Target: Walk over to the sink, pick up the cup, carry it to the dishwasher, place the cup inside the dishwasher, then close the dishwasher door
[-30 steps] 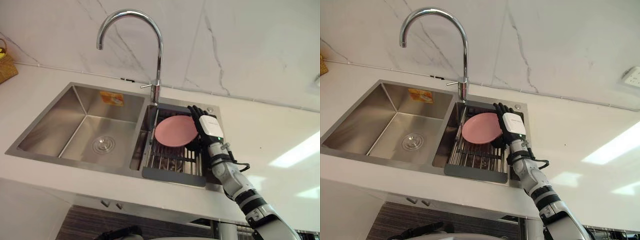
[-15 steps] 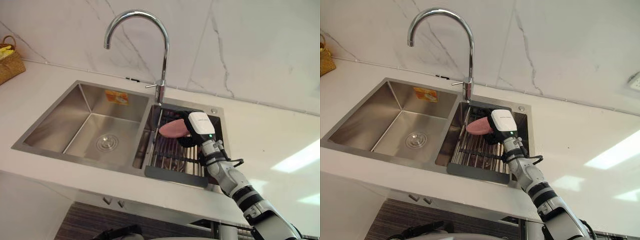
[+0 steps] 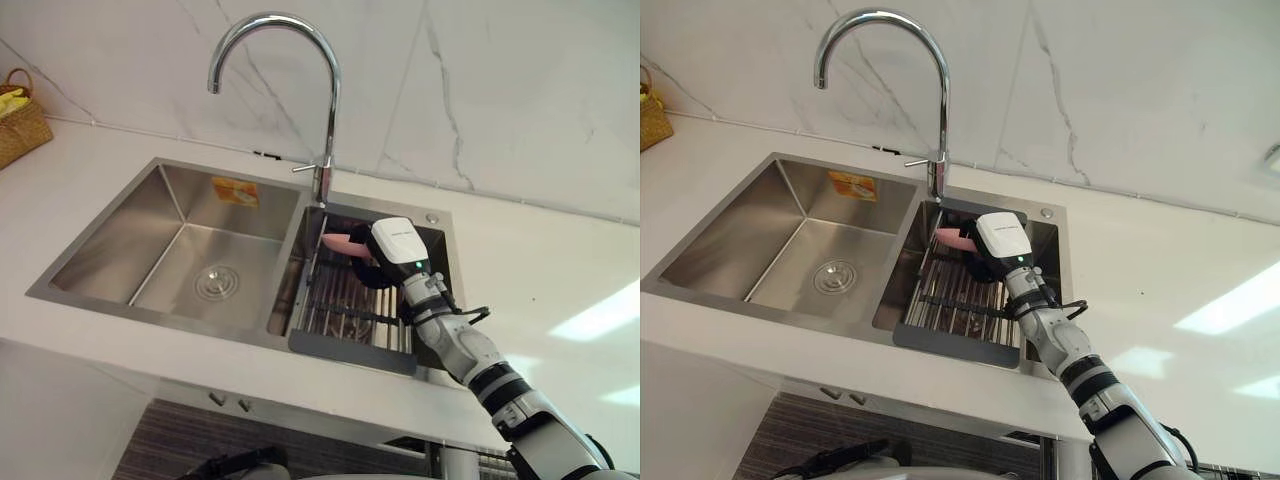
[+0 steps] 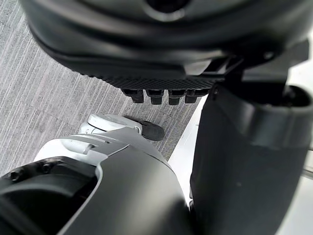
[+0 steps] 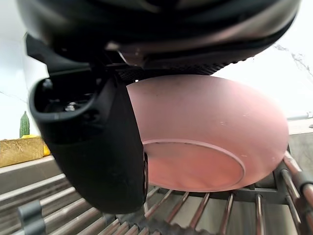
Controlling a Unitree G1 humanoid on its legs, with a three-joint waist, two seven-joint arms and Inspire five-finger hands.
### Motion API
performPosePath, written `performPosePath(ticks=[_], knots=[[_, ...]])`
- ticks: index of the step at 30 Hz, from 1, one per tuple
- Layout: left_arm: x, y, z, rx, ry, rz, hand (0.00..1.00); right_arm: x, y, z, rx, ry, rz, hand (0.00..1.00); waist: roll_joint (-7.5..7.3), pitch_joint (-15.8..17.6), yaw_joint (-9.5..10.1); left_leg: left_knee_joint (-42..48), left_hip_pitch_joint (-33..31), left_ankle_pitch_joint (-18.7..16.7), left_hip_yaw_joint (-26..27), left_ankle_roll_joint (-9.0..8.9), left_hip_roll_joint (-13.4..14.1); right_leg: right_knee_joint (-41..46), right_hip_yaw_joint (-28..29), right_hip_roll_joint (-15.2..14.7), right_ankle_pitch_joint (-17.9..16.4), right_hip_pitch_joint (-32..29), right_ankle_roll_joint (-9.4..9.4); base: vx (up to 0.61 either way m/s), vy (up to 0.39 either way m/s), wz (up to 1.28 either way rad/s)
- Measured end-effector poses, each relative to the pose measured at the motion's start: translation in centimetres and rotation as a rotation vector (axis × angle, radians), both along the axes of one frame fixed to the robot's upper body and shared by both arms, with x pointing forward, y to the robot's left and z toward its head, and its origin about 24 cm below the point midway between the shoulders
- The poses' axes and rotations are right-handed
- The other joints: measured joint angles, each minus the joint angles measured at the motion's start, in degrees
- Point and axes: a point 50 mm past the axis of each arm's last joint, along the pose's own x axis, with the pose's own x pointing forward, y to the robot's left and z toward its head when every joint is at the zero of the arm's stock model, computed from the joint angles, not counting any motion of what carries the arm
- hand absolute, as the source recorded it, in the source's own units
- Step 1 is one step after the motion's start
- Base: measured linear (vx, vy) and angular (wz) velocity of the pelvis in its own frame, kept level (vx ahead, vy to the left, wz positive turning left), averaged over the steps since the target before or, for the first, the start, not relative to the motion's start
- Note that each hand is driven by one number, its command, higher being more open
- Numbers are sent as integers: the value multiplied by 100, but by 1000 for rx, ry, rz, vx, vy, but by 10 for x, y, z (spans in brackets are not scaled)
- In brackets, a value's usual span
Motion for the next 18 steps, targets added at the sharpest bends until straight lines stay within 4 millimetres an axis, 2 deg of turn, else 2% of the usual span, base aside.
performPosePath(ticks=[3, 6, 8, 10, 14, 18], knots=[[-1, 1, 0, 0, 1, 11, 100, -10, -1, 34, 80, -128, 62, 0, -9, 3, 2, 13, 65, -31, 179, -9, 51, 2, 209, 45, 2, -52, -1, 35, -11, -28], [-3, 3, 0, 21, 16, -13, 100, -26, -6, 90, 148, -380, 180, 0, -9, 2, -132, 28, 163, -72, 428, -22, 103, -8, 471, 81, 2, -90, -1, 52, -27, -43], [-5, 4, -1, 24, 25, -15, 100, -36, -13, 111, 143, -506, 221, 0, -13, -6, -174, 28, 252, -122, 583, -39, 121, -26, 617, 113, 2, -90, -1, 30, -23, -39], [-7, 7, -1, 37, 41, -29, 100, -48, -19, 128, 111, -615, 274, 0, -29, -31, -299, 14, 294, -164, 659, -61, 129, -64, 727, 135, 2, -90, -1, 15, -21, -31], [-11, 7, -2, 37, 58, -29, 100, -68, -29, 137, 45, -681, 326, 0, -36, -67, -402, 2, 392, -233, 905, -94, 161, -116, 963, 192, 1, -117, -1, -2, -19, -34], [-16, 6, -4, 37, 74, -46, 100, -80, -56, 123, -44, -652, 214, 0, -13, -188, -534, 1, 414, -248, 1178, -98, 176, 44, 1249, 219, -11, -349, -18, -1, -8, -34]])
